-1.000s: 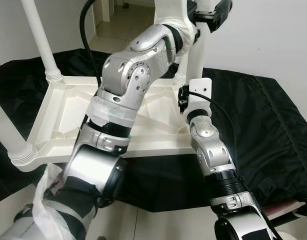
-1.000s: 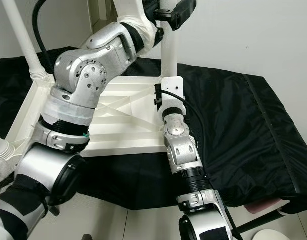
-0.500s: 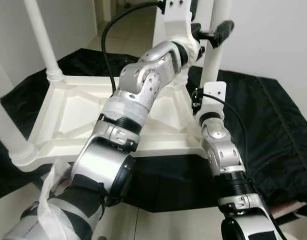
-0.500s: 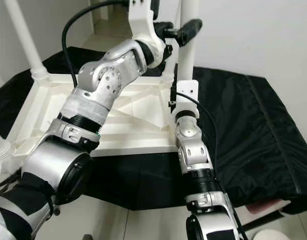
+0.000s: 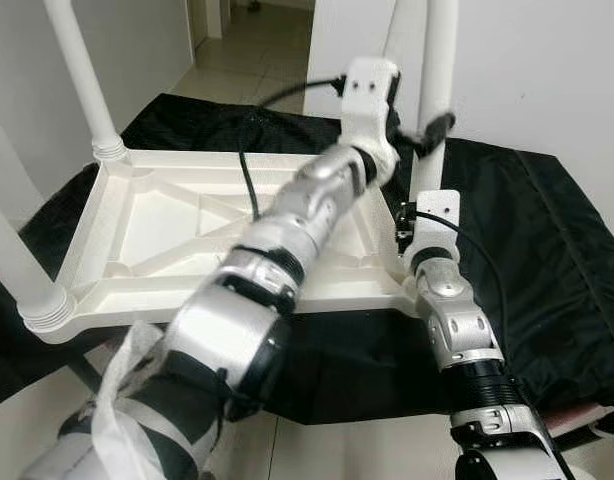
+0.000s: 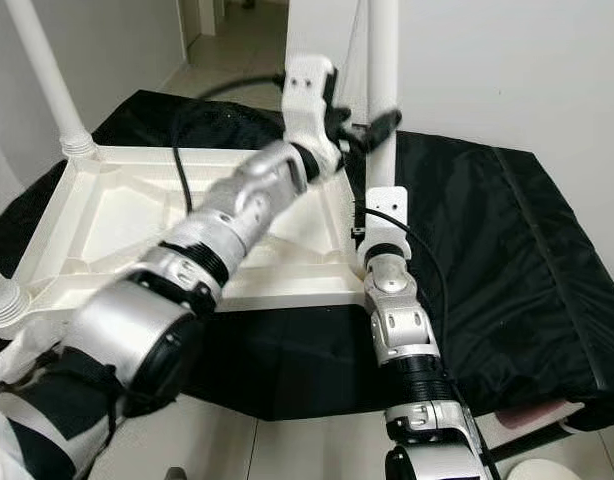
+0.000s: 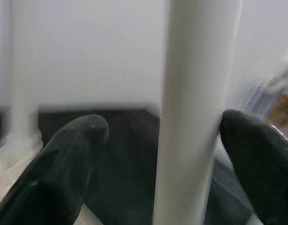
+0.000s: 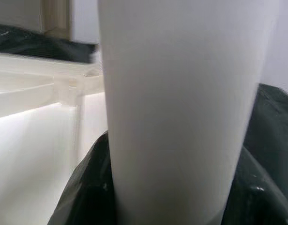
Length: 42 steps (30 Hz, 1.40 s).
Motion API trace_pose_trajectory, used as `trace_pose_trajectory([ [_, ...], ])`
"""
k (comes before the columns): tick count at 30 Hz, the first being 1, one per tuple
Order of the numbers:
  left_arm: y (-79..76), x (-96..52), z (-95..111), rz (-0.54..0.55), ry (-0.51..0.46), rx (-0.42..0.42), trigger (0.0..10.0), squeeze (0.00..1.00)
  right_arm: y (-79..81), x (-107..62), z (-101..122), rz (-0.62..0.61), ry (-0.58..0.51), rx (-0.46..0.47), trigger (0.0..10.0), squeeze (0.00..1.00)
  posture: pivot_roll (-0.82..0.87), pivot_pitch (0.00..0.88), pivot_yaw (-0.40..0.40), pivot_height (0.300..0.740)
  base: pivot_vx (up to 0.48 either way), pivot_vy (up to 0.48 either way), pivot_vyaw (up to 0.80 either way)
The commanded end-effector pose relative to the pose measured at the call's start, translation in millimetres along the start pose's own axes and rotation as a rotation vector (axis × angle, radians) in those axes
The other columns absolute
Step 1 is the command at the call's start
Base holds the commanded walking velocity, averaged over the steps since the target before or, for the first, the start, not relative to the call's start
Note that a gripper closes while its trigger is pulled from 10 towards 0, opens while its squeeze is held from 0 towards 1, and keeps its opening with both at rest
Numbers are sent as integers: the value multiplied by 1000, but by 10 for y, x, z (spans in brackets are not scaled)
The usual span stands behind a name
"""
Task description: Building children table
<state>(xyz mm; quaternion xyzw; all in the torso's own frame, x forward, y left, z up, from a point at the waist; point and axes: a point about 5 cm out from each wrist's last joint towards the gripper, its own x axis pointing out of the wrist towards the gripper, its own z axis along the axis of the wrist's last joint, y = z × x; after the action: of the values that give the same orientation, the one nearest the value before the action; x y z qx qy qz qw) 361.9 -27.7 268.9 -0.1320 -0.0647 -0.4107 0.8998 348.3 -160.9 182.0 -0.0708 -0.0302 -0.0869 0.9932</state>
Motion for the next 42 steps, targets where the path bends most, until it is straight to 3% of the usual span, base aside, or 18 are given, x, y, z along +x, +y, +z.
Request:
trace_pose_trajectory([
  [1,-9,-218,145,-17,-29,39,10000,0,-91,24,110,-37,-49,16,10000,0,71,10,-72,740,0,0,0],
  [2,-95,-378,233,-60,-59,59,10000,0,-92,27,109,-37,-48,16,10000,0,71,10,-72,740,0,0,0],
  [3,-170,-433,315,-97,-84,63,10000,0,-96,28,107,-38,-47,16,10000,0,72,3,-75,740,0,0,0],
  [13,-162,-354,412,-139,-138,63,10000,0,-170,32,75,-54,-38,11,10000,0,76,0,-75,740,0,0,0],
  [20,-47,-418,387,-111,-156,108,10000,0,-222,9,43,-56,-39,10,10000,0,79,0,-76,740,0,0,0],
  [21,-55,-497,374,-92,-132,122,10000,0,-231,-4,34,-53,-43,10,10000,0,80,0,-75,740,0,0,0],
  [24,-68,-557,366,-80,-114,131,10000,0,-235,-13,28,-50,-46,10,10000,0,80,0,-75,740,0,0,0],
  [27,-41,-668,226,-53,-51,207,10000,0,-274,-66,-17,-43,-68,25,10000,0,81,0,-69,740,0,0,0],
  [33,-1,-742,-44,-48,49,331,10000,0,-342,-162,-169,1,-75,103,10000,0,77,0,-64,740,0,0,0],
  [37,0,-753,-116,-50,83,327,10000,0,-356,-183,-214,15,-76,120,10000,0,73,0,-59,740,0,0,0],
  [39,8,-786,-273,-42,164,319,10000,0,-361,-225,-282,48,-83,141,10000,0,70,0,-52,740,0,0,0],
  [42,12,-808,-331,-38,191,320,10000,0,-357,-247,-307,64,-90,142,10000,0,69,0,-51,740,0,0,0],
])
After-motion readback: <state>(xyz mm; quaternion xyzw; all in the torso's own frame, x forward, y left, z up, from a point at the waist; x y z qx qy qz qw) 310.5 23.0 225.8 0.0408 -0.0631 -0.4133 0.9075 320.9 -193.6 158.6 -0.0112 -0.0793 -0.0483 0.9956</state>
